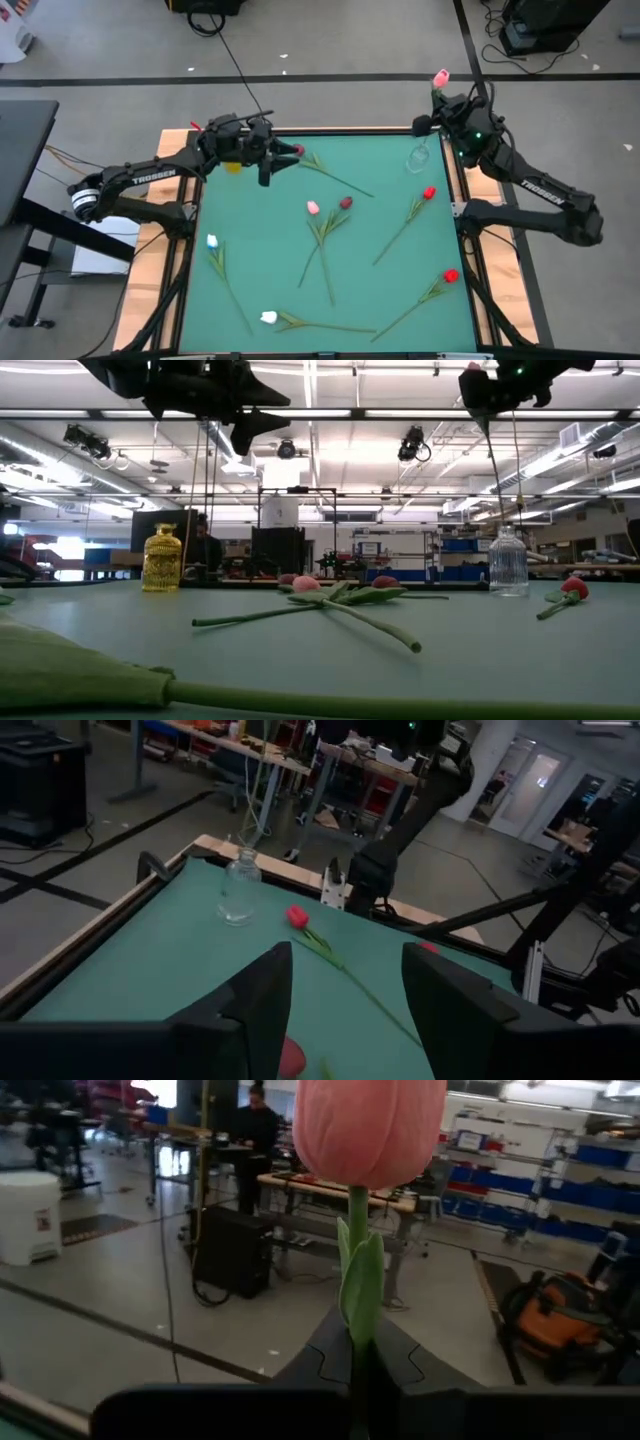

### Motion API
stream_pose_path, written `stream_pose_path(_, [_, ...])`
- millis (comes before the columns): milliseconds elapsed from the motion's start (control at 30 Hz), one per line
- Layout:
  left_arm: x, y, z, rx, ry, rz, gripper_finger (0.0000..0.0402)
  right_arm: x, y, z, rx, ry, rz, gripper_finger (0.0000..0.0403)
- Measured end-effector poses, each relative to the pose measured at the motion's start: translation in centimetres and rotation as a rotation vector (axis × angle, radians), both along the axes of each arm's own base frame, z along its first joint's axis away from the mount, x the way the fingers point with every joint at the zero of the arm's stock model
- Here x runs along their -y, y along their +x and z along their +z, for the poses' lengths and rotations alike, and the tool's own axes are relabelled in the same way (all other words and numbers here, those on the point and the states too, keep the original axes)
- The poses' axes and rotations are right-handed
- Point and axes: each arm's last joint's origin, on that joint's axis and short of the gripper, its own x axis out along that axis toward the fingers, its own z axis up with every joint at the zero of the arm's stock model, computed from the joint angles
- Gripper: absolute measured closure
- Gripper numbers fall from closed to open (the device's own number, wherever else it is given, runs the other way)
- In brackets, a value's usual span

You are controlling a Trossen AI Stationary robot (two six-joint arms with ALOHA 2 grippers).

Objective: Sort flowers into vase by color
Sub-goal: Put the left pink flower into the transparent vase

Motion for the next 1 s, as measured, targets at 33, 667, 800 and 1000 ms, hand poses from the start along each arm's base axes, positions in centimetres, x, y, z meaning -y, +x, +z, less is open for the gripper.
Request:
stream_pose_path(33, [0.0,0.0,0.0,-0.001,-0.001,0.0,0.0207,0.0,-0.2,0.1,0.01,-0.002,0.003,0.0391])
stream_pose_path(667, [0.0,0.0,0.0,-0.004,0.004,0.02,0.0208,-1.2,-2.1,0.4,0.079,0.028,0.003,0.0391])
stream_pose_path(800, [-0.1,0.0,0.0,-0.005,0.005,0.03,0.0208,-1.2,-2.1,0.0,0.065,0.06,0.001,0.0391])
stream_pose_path(1000, [-0.2,0.0,-0.1,-0.009,0.018,0.043,0.0208,-0.8,-1.5,-0.8,0.053,0.095,-0.003,0.039])
